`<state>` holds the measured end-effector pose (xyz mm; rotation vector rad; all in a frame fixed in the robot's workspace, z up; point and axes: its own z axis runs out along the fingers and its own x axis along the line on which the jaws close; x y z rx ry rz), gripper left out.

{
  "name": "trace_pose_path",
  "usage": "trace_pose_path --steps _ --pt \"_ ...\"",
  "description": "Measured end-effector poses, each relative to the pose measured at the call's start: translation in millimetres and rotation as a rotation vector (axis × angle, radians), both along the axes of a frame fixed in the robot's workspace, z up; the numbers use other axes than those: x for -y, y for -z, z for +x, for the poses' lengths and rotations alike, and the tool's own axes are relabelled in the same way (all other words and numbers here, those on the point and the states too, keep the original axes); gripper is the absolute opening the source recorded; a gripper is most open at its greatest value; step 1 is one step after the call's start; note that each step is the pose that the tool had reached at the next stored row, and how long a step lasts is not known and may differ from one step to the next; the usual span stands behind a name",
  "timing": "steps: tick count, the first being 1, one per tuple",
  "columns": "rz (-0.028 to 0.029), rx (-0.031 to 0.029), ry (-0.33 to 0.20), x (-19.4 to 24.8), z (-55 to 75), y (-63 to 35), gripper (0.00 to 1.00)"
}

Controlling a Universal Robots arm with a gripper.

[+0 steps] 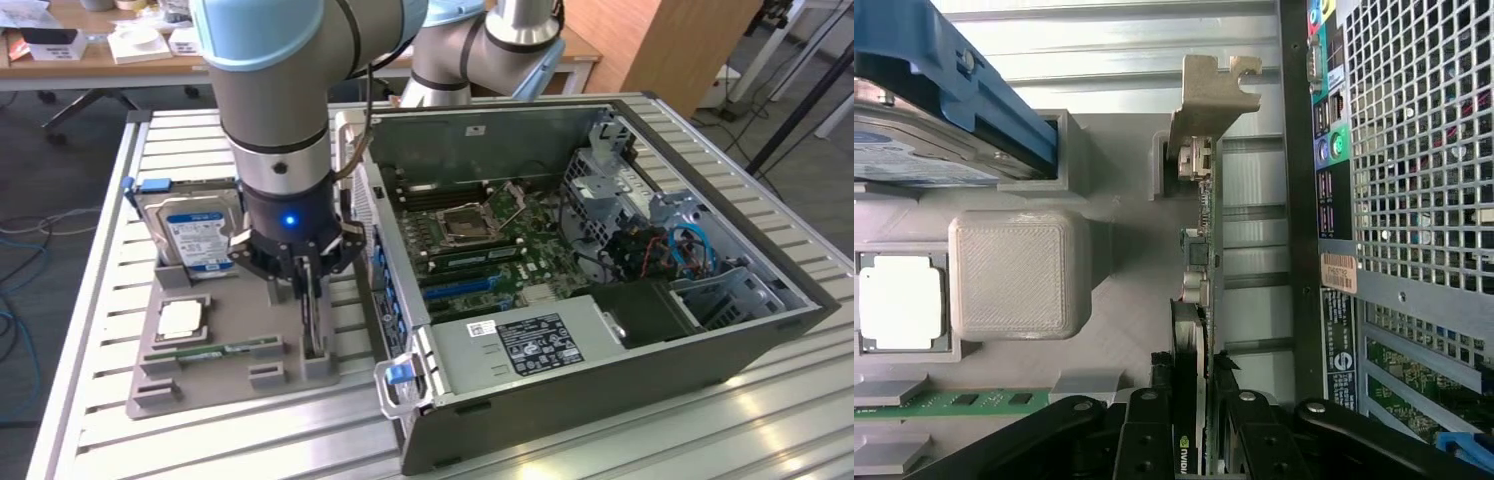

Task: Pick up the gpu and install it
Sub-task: 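Pick up the gpu and move the gpu toward the slot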

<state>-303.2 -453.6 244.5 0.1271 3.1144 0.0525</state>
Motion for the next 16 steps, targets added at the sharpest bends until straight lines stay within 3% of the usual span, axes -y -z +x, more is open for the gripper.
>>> trace_pose_path --steps 16 --pt "0.0001 0.0 0.0 0.0 0.4 -33.2 0.26"
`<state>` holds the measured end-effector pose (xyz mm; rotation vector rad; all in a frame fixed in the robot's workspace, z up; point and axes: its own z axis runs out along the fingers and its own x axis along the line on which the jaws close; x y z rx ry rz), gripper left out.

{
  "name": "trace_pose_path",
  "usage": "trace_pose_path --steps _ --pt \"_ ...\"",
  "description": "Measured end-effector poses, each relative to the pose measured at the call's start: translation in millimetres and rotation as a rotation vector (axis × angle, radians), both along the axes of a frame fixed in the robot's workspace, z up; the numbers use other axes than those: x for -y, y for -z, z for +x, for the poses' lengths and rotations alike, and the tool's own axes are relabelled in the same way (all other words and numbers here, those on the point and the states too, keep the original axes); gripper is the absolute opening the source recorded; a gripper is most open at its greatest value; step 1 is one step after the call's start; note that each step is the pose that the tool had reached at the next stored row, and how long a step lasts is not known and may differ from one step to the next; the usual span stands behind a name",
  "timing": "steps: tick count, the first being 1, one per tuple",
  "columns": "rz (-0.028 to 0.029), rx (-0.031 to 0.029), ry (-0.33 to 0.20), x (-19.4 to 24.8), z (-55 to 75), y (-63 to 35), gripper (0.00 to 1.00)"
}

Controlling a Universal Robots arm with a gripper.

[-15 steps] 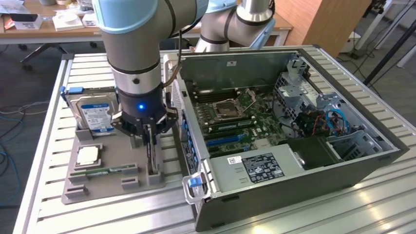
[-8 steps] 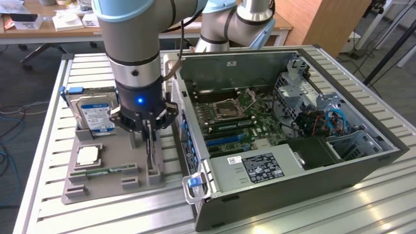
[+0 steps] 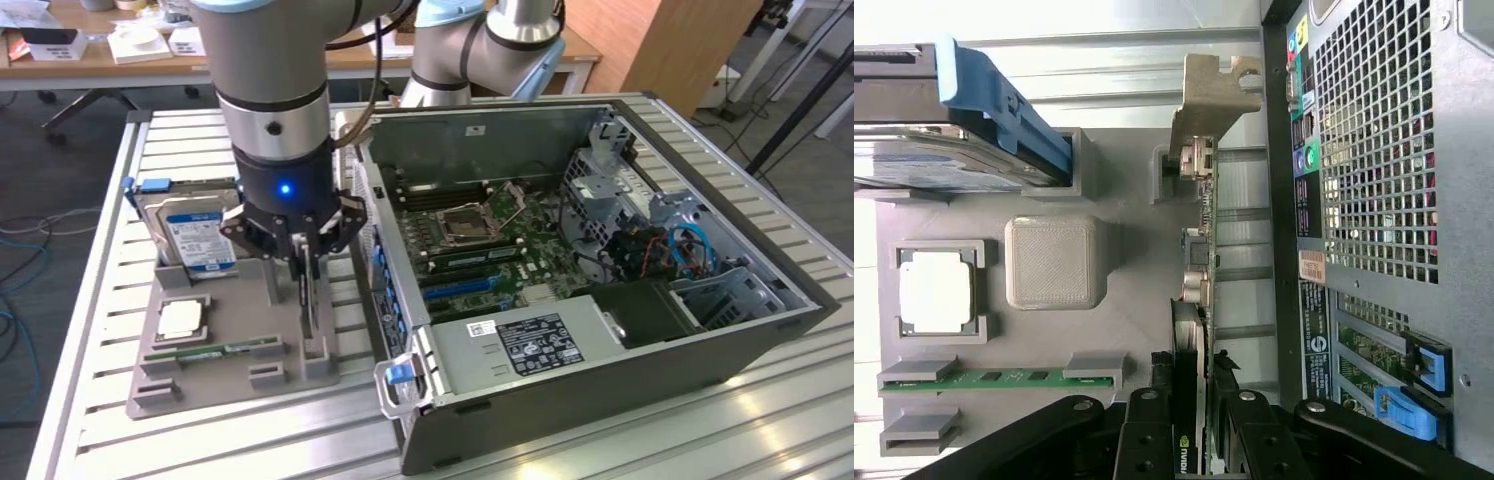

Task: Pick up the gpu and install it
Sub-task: 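Pick up the gpu and move the gpu toward the slot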

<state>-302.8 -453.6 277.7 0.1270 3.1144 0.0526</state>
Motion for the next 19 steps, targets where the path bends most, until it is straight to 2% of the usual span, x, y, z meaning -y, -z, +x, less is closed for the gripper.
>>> trace_pose_path --steps 3,14,19 --pt "-0.0001 0.0 0.0 0.0 0.4 -3.9 0.26" --pt "-0.0004 -0.0009 0.0 0.0 0.4 -4.3 0.26" --pt "-0.0007 -0.0022 0.0 0.0 0.4 -11.1 0.26"
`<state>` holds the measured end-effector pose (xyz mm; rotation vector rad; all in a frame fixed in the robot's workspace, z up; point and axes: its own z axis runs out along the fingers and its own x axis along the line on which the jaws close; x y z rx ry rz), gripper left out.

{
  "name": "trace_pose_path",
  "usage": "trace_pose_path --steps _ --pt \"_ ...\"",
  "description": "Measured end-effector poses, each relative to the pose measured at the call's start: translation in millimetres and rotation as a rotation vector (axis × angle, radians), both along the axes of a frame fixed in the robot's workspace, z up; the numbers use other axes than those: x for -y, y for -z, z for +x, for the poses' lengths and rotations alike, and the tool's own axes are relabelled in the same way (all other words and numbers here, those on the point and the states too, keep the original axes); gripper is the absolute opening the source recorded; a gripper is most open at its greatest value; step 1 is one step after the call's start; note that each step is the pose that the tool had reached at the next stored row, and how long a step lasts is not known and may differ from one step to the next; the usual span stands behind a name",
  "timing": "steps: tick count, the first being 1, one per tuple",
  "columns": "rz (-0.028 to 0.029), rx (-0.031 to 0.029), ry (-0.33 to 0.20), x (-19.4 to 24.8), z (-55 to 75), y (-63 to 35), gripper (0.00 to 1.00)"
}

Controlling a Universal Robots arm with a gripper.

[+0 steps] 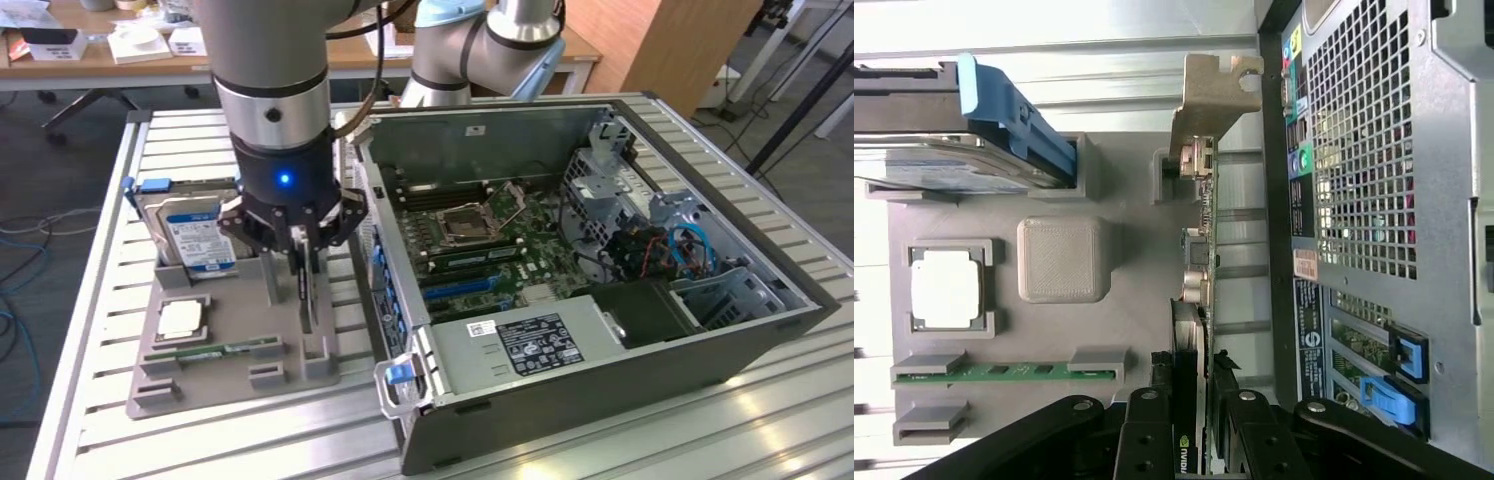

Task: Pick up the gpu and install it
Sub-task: 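Pick up the gpu and move the gpu toward the slot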

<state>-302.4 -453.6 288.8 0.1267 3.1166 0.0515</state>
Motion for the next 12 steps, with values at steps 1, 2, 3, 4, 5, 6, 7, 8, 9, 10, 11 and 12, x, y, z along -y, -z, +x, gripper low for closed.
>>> trace_pose_path --steps 1,2,3,4,5,6,7,8,9,10,11,12 --pt "0.0 0.0 0.0 0.0 0.0 -2.2 0.26" --pt "0.0001 0.0001 0.0 0.0 0.0 -4.6 0.26" --pt "0.0 0.0 -0.001 0.0 0.0 -7.5 0.26" --pt "0.0001 0.0001 -0.001 0.0 0.0 -10.0 0.26" --pt "0.0002 0.0001 -0.003 0.0 0.0 -12.3 0.26" --pt "0.0001 0.0001 -0.005 0.0 0.0 -14.5 0.26" --pt "0.0001 0.0001 -0.008 0.0 0.0 -16.6 0.26" --pt "0.0001 0.0001 -0.012 0.0 0.0 -18.6 0.26" --pt "0.0001 0.0001 -0.016 0.0 0.0 -20.6 0.26" --pt "0.0002 0.0002 -0.019 0.0 0.0 -22.8 0.26" --pt "0.0001 0.0001 -0.022 0.0 0.0 -25.0 0.26" --pt "0.0001 0.0001 -0.025 0.0 0.0 -27.3 0.26"
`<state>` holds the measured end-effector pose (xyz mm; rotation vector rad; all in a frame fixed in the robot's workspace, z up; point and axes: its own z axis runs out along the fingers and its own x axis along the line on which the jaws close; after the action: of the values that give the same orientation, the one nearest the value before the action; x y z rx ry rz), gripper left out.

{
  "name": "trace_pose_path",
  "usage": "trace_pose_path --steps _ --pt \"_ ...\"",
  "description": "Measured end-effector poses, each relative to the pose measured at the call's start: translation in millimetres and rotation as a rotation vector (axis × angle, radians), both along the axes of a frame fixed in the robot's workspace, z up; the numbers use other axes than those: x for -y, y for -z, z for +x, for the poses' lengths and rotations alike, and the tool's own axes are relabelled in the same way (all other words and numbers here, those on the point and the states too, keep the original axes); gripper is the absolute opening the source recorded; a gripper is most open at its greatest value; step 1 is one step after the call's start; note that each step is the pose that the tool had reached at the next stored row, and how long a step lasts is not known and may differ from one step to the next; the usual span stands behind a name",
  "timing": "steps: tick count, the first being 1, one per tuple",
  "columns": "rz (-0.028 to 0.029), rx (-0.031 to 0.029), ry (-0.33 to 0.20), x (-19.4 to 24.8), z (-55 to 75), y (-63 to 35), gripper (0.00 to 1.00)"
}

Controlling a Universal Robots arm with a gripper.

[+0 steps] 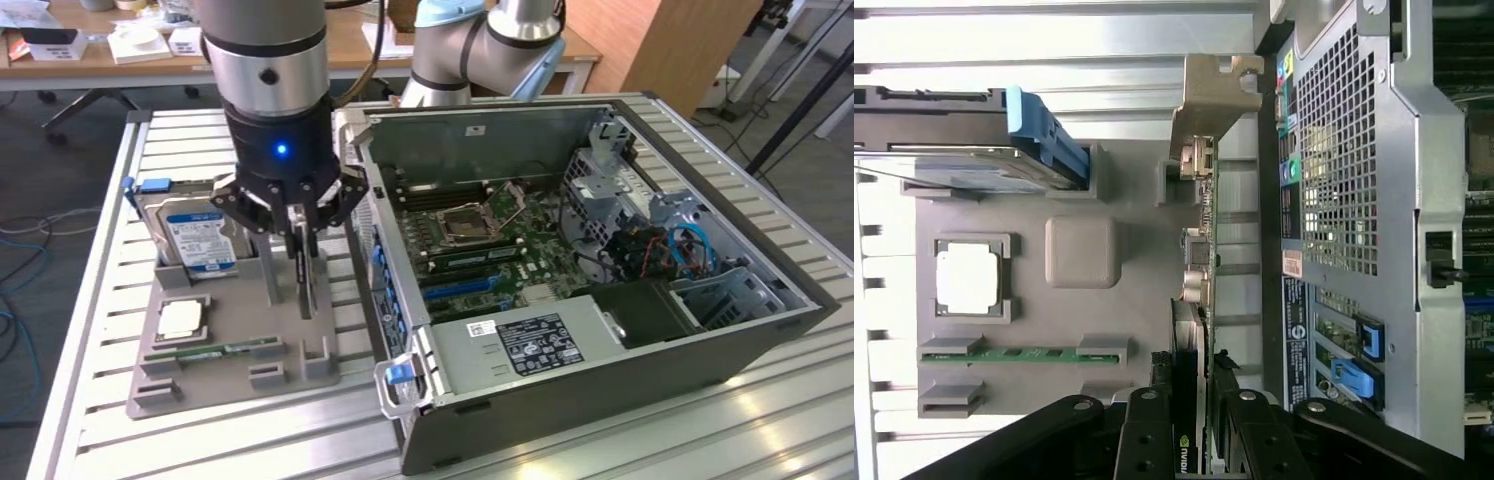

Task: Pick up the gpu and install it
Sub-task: 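Pick up the gpu and move the gpu toward the slot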

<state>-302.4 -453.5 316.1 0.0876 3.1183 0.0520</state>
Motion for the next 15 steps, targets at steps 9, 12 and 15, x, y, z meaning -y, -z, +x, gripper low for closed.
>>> trace_pose_path --steps 9,12,15 --pt "0.0001 0.0 -0.013 0.0 0.0 -24.7 0.26" --pt "0.0001 0.0 -0.015 0.0 0.0 -35.1 0.26" --pt "0.0 0.0 -0.016 0.0 0.0 -45.5 0.26"
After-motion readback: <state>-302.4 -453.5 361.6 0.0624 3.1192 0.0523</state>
